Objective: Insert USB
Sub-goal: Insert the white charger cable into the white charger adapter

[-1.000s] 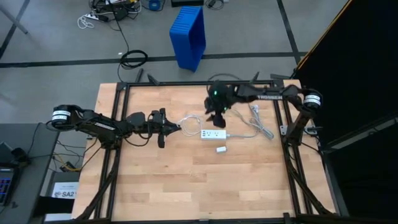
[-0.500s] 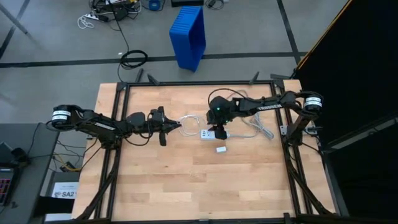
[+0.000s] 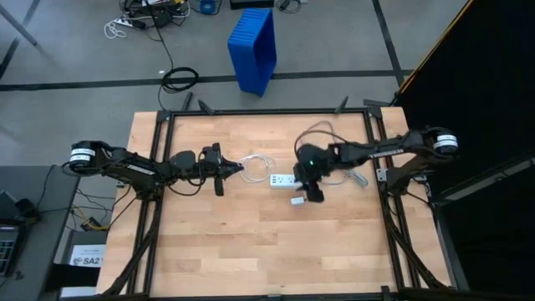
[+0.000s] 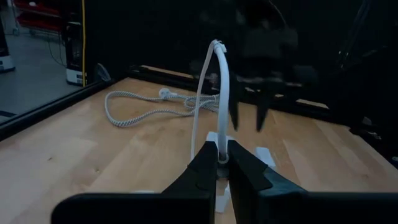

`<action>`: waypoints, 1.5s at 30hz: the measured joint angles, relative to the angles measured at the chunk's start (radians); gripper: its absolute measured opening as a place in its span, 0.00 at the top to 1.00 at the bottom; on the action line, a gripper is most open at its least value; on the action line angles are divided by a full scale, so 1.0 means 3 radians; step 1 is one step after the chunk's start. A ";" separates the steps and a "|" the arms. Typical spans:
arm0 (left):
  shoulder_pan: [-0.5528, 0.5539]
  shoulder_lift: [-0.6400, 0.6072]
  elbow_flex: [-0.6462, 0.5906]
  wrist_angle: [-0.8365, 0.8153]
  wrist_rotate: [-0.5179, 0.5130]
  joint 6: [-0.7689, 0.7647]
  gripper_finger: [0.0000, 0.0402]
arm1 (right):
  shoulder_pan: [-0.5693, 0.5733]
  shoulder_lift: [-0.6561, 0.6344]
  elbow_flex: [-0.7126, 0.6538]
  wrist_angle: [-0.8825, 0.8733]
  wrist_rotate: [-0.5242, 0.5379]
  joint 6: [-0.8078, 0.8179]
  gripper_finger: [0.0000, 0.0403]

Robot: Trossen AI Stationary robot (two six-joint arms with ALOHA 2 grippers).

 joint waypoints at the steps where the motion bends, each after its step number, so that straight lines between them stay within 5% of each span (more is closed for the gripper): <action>1: 0.0000 0.0000 0.0000 0.0002 0.0013 -0.0032 1.00 | 0.0072 0.0005 -0.0058 0.0015 0.0054 0.0014 0.67; 19: -0.0074 0.0000 0.0000 0.0014 0.0046 -0.0270 1.00 | 0.0369 0.0028 -0.0220 0.0885 0.0304 0.0101 0.65; 26: -0.0199 0.0034 0.0000 0.0053 0.0114 -0.0402 1.00 | 0.0356 0.0029 -0.0220 0.0713 0.0302 0.0097 0.65; 45: -0.0347 0.0976 0.0687 0.0213 0.0233 -0.0291 1.00 | 0.0488 0.0036 -0.0275 0.0421 0.0293 0.0274 0.59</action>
